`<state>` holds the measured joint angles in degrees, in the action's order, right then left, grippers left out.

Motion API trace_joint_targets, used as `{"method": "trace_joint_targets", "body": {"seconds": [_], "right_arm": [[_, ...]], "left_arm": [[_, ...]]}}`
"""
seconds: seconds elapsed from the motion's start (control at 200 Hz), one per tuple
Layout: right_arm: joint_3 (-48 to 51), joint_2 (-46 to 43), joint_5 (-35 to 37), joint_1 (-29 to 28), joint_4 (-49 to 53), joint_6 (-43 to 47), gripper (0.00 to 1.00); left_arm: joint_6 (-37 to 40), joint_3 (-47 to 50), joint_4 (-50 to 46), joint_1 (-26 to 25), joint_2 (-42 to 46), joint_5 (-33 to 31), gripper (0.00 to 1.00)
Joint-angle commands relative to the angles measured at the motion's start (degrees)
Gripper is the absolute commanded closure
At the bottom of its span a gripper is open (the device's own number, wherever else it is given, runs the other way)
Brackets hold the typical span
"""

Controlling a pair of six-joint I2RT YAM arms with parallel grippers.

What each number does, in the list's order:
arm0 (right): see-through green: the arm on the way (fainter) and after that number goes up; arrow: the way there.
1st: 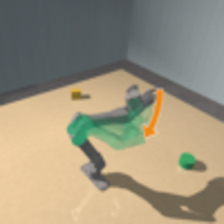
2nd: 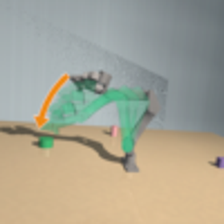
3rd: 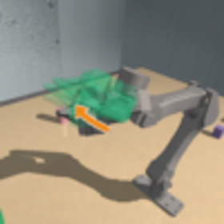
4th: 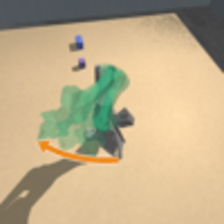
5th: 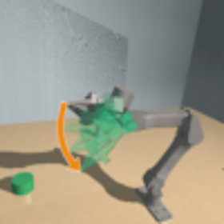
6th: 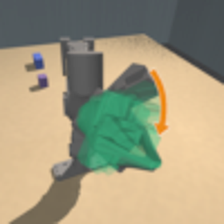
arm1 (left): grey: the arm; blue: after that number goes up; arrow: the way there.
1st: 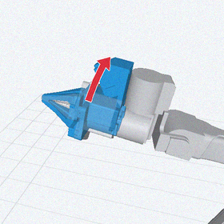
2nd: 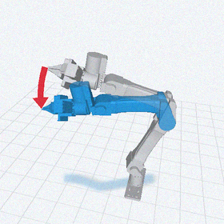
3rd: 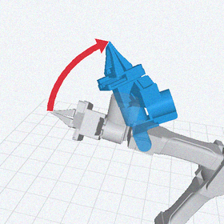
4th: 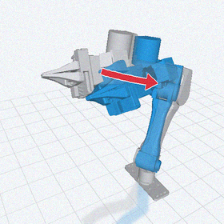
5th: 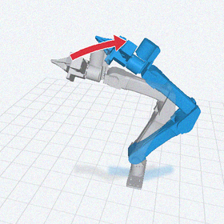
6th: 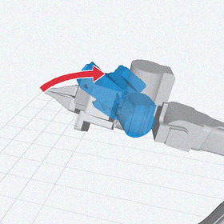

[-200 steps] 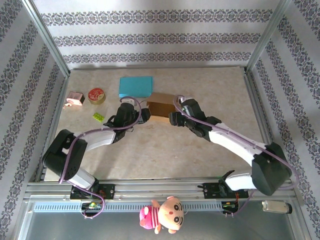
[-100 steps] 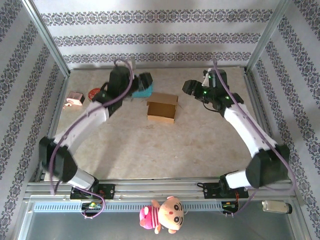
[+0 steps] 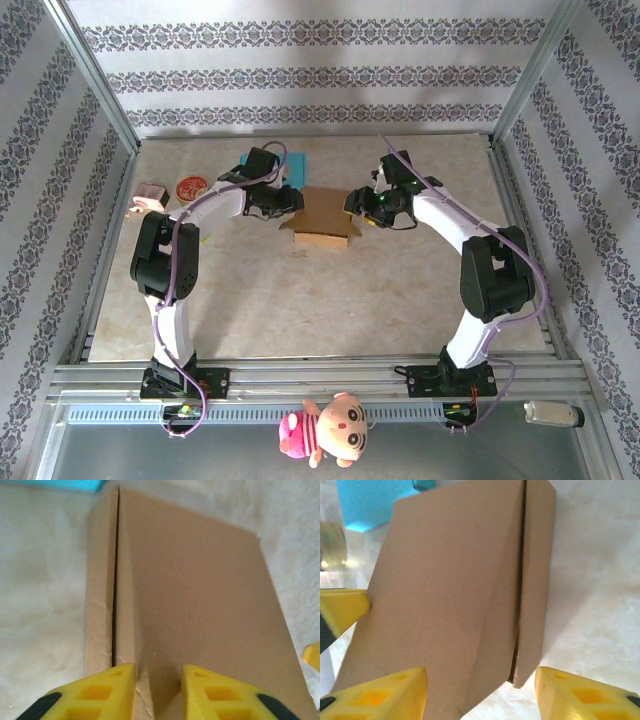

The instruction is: Fold the paper box

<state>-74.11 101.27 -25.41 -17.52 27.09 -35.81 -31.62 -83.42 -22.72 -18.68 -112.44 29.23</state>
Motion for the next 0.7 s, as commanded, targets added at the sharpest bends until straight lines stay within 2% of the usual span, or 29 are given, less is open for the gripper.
{"method": "trace_joint_targets", "body": {"seconds": [0.0,0.16,0.235,0.275,0.345,0.445,0.565,0.695], "right_arm": [[2.95,1.78,3.5,-1.22,1.48,2.39,0.41],[2.95,4.02,11.89,-2.76,5.31,7.18,0.4],[1.2,3.42,10.2,-2.04,7.11,7.67,0.38],[0.9,1.94,8.0,-1.5,6.08,6.76,0.37],[0.43,-0.61,4.9,-0.83,3.16,4.8,0.36],[-2.83,-0.25,3.55,-0.47,2.48,4.71,0.31],[-6.54,3.86,4.6,0.24,3.23,5.11,0.3],[-8.33,7.88,-0.4,0.09,0.91,2.78,0.31]], "left_arm": [[1.58,5.34,2.59,-0.11,0.75,0.83,0.78],[1.15,8.24,3.91,0.22,-1.07,0.13,0.84],[1.03,8.58,5.08,0.18,1.35,-0.31,0.82],[1.35,8.41,5.46,0.22,3.12,-1.02,0.77],[1.82,7.73,6.25,0.33,5.75,-2.44,0.62],[-0.11,7.13,8.49,0.83,7.17,-3.05,0.46],[-2.74,7.48,11.5,1.74,5.79,-3.35,0.4],[-1.61,6.65,10.8,2.39,2.47,-2.64,0.4]]}}
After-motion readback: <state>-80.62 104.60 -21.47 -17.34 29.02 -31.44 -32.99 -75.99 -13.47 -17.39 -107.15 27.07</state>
